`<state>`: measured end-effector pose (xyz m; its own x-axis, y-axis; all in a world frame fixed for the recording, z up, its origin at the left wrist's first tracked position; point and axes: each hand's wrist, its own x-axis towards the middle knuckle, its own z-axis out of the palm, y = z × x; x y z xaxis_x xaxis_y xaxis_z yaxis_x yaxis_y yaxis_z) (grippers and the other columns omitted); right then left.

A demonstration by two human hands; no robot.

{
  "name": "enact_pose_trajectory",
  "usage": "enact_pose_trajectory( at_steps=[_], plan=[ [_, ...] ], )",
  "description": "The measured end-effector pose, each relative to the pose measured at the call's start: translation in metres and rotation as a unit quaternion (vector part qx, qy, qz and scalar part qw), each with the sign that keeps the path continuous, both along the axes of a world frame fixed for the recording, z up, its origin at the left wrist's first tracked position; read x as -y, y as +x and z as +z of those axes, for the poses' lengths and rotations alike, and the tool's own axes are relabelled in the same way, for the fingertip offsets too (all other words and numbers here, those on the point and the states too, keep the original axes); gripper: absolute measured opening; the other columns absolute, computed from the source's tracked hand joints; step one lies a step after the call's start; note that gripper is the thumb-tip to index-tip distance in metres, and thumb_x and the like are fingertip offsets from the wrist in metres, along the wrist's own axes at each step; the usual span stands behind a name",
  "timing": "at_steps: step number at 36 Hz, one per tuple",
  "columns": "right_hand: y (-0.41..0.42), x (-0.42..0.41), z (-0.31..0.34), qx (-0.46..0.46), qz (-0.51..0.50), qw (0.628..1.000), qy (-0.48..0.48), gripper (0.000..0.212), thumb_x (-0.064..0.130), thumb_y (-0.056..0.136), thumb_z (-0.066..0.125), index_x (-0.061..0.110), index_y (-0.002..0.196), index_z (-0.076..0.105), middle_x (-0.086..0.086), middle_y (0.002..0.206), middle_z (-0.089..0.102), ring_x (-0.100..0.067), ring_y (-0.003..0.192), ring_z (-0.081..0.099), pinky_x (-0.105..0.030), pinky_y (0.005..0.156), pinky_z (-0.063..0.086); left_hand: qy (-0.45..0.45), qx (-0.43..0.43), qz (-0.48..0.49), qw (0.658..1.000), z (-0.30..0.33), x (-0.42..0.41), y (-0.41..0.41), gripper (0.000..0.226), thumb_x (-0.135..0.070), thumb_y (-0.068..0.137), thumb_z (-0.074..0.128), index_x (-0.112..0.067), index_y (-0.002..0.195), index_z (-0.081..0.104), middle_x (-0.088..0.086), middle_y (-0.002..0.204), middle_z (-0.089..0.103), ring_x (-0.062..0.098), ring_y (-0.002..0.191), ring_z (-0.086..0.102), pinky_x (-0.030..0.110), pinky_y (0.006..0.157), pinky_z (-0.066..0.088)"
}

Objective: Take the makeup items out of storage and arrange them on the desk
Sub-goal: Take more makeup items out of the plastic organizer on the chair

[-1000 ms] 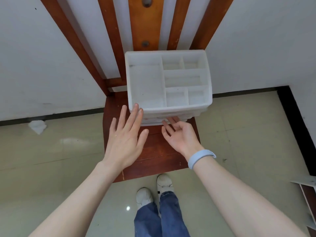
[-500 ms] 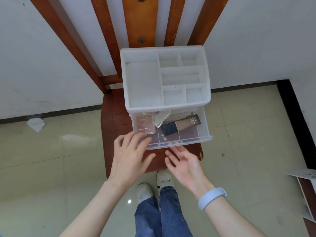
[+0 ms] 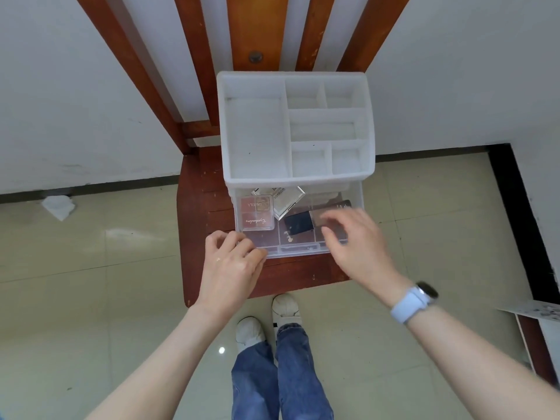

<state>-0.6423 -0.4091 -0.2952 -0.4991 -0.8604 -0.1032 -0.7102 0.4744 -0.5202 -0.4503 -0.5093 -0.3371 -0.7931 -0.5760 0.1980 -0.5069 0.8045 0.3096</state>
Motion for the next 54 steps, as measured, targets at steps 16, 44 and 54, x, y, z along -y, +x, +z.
enact_pose_trajectory(
  at_steps=[16,44,54],
  plan=[
    [-0.023,0.013,-0.014,-0.118,0.186,0.968,0.119,0.045,0.022,0.090,0.053,0.013,0.133,0.044,-0.005,0.129,0.050,-0.023,0.119,0.044,-0.038,0.106,0.030,0.012,-0.001,0.012,1.000,0.002,-0.002,-0.002,0.009,-0.011,0.074,0.076,-0.012,0.082,0.072,0.002,0.085,0.067,0.028,0.089,0.060,0.036,0.076,0.033],
    [0.076,-0.004,0.019,0.398,-0.087,0.913,-0.017,0.048,0.033,0.074,0.072,0.054,0.107,0.044,0.027,0.109,0.056,0.013,0.098,0.054,-0.004,0.077,0.042,0.635,-0.267,0.213,0.693,0.054,-0.014,-0.014,0.048,-0.052,0.080,0.064,-0.020,0.116,0.061,-0.003,0.112,0.068,0.015,0.108,0.062,0.039,0.095,0.048],
    [0.058,0.017,0.010,0.273,-0.135,0.952,-0.022,0.019,0.033,0.089,0.057,0.033,0.108,0.059,0.015,0.106,0.063,0.000,0.099,0.059,-0.027,0.093,0.047,0.628,-0.387,0.386,0.554,0.039,0.003,0.018,0.007,-0.026,0.093,0.056,-0.019,0.095,0.055,-0.002,0.062,0.061,0.013,0.056,0.059,0.027,0.056,0.053]
  ],
)
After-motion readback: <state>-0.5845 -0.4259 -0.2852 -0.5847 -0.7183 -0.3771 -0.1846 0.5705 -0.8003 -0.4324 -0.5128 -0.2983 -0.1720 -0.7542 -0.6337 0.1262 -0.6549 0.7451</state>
